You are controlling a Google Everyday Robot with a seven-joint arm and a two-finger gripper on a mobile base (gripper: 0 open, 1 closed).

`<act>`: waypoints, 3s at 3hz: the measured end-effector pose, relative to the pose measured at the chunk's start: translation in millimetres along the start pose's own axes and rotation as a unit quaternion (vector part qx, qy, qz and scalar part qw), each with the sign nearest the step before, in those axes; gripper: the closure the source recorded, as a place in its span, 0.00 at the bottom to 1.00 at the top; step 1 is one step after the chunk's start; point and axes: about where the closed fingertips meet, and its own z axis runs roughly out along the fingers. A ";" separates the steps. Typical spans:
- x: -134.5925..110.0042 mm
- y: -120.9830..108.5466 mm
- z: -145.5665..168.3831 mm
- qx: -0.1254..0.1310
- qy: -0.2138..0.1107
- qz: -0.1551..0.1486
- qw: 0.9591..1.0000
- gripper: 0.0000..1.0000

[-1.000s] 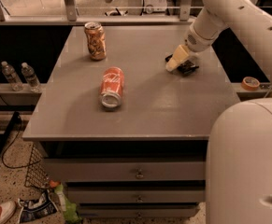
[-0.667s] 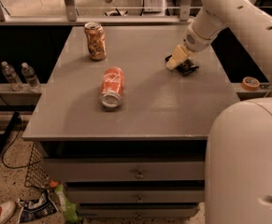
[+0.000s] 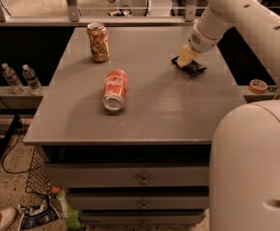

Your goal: Move rxbar chocolate near coke can

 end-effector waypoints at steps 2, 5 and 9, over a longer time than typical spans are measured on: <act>-4.7 12.7 -32.6 0.012 -0.021 -0.042 0.999 1.00; 7.8 94.8 -103.9 -0.026 -0.039 -0.213 0.976 1.00; 54.2 152.8 -63.3 -0.094 0.021 -0.311 0.946 1.00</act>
Offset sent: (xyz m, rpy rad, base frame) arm -0.0712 0.0227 0.1170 -0.0808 -0.2547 0.2448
